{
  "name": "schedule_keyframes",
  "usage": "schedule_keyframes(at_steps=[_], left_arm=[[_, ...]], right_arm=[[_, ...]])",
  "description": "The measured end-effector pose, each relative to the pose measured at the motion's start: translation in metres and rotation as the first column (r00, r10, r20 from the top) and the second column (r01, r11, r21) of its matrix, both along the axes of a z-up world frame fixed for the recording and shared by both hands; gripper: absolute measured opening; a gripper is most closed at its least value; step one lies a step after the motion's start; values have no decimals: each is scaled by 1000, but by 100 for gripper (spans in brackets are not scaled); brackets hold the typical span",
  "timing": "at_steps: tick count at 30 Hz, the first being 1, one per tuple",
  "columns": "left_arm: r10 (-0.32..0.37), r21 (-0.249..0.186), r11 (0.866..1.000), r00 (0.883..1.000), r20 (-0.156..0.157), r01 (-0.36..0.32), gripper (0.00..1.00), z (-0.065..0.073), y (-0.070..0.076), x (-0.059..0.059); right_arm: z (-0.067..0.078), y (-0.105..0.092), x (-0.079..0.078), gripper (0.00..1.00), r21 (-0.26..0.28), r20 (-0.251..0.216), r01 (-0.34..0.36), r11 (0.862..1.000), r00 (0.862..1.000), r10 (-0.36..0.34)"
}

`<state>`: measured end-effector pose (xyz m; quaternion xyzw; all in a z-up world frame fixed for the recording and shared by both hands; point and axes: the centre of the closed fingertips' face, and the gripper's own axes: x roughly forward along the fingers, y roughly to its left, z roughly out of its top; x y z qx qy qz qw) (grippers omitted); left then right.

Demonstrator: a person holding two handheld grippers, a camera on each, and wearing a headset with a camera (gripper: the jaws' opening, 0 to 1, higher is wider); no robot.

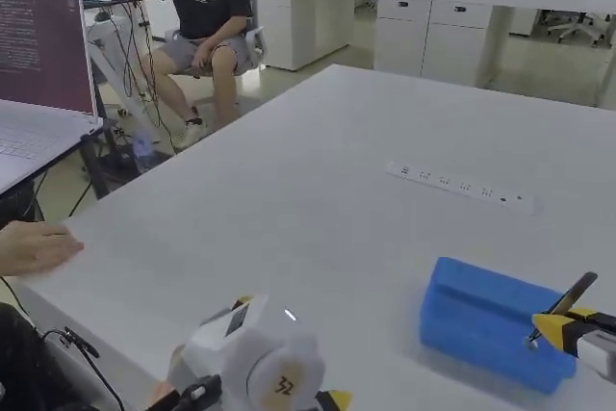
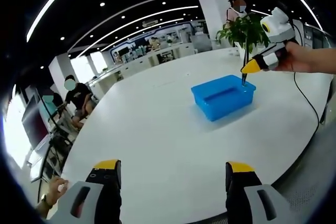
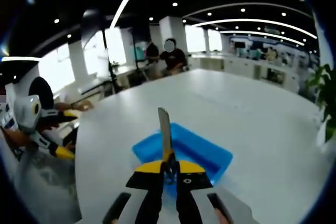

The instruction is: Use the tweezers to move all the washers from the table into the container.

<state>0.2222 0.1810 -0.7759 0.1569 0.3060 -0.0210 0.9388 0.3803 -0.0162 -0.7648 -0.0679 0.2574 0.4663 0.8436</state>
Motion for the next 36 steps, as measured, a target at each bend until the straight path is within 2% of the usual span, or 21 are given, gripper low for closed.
schedule_keyframes(at_steps=[4, 7, 17, 19, 33, 36], left_arm=[[2, 1, 1000, 1000, -3, -2, 82, 0, 0, 0], [2, 4, 1000, 1000, -6, -2, 82, -1, 1, 0], [1, 9, 1000, 1000, -9, -1, 80, -2, 1, 0], [0, 9, 1000, 1000, -11, 0, 80, -3, 1, 1], [5, 24, 1000, 1000, -21, -4, 77, -4, 3, -2], [10, 24, 1000, 1000, -20, -9, 76, -3, 3, -2]], right_arm=[[-12, 0, 8, 5, -35, 0, 13, 999, 1000, -13], [-15, 3, 7, 5, -47, -4, 15, 999, 1000, -15], [-42, 5, 16, 5, -111, -20, 11, 994, 1000, -13], [-47, 5, 16, 6, -113, -41, 7, 994, 999, -11], [-57, 1, 25, 6, -146, -66, 28, 989, 997, -38], [-60, 1, 23, 6, -161, -67, 26, 987, 997, -38]])
